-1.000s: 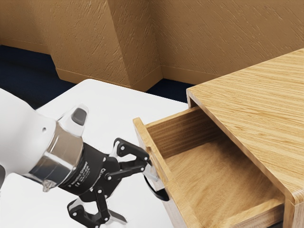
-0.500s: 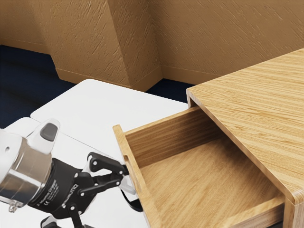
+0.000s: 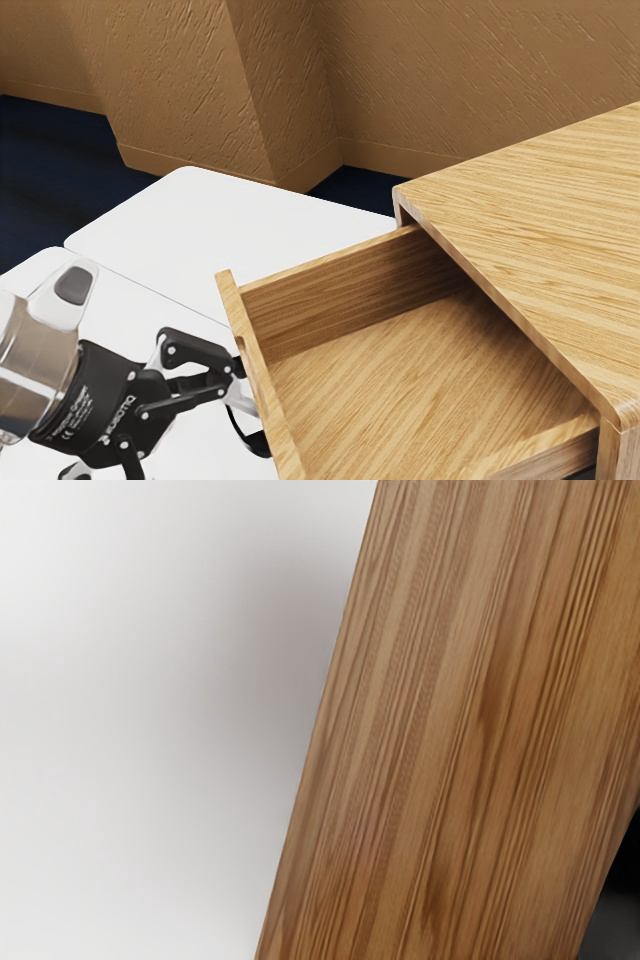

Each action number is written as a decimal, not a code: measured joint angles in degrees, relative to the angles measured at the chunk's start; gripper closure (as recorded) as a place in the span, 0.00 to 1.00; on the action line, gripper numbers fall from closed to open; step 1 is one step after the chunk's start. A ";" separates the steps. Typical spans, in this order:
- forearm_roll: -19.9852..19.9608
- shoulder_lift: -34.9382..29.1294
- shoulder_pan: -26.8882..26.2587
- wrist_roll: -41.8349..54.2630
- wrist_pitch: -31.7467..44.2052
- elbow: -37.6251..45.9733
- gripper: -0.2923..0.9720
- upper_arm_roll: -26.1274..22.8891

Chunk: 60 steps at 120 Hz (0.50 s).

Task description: Pull the drawer handle with one arm to open the drawer

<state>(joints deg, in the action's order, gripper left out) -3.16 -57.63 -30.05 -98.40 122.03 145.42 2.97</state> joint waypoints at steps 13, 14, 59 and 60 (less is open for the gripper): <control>0.26 -0.26 -0.06 0.15 0.03 -0.33 0.23 0.09; 0.30 -0.25 -0.06 0.16 0.04 -0.38 0.23 0.09; 7.60 0.17 3.34 6.03 -12.92 -17.50 0.23 -0.21; 8.49 0.29 4.11 7.06 -14.04 -18.53 0.23 -0.18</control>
<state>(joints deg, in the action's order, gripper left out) 5.33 -57.35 -25.94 -91.34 107.99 126.89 2.79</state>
